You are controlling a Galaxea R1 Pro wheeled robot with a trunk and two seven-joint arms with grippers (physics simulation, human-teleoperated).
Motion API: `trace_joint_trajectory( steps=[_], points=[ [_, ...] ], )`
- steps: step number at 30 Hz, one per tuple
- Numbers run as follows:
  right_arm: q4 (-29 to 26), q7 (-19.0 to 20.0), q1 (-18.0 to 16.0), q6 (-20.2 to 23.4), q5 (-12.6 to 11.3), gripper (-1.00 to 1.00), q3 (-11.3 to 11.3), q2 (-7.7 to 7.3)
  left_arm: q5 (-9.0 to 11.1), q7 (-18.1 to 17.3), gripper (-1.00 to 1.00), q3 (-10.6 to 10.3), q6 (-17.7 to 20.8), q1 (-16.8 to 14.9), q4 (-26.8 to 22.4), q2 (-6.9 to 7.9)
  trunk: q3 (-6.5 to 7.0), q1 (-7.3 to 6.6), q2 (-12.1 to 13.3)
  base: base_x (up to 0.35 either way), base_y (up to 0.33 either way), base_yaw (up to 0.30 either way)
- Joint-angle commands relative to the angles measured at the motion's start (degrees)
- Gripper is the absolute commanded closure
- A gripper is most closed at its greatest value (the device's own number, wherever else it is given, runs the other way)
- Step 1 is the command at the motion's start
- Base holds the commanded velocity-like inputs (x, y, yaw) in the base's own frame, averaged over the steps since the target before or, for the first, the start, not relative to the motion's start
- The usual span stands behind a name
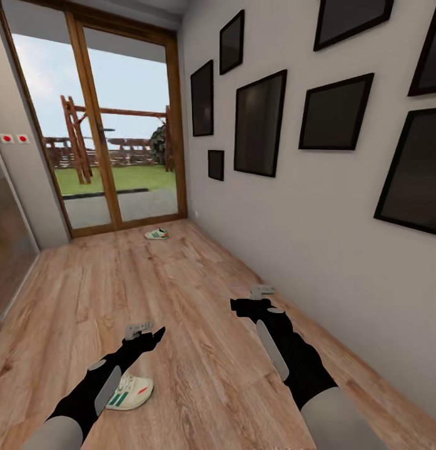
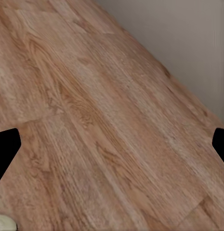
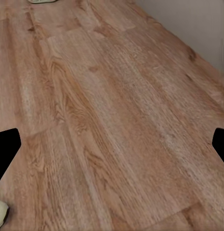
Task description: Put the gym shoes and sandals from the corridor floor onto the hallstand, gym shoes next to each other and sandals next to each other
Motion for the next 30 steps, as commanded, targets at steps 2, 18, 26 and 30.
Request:
trace_joint_trajectory(
  steps=[2,18,26,30],
  points=[
    [0.0,-0.6,-0.1,0.2,-0.6,-1.0,0.1,0.0,0.4,-0.3,-1.0,0.1,0.1,0.0,0.0,-0.01,-0.06,-0.01,0.0,0.004,0.35,-0.252],
    [-0.1,-0.6,-0.1,0.2,-0.6,-1.0,0.1,0.0,0.5,-0.3,-1.0,0.1,0.1,0.0,0.0,-0.02,-0.06,-0.01,0.0,0.023,0.349,-0.092],
    [-0.1,-0.6,-0.1,0.2,-0.6,-1.0,0.1,0.0,0.4,-0.3,-1.0,0.1,0.1,0.0,0.0,-0.02,-0.06,-0.01,0.0,0.0,0.216,0.163],
    [-0.1,-0.6,-0.1,0.2,-0.6,-1.0,0.1,0.0,0.4,-0.3,-1.0,0.1,0.1,0.0,0.0,-0.02,-0.06,-0.01,0.0,0.0,0.032,0.072]
  ],
)
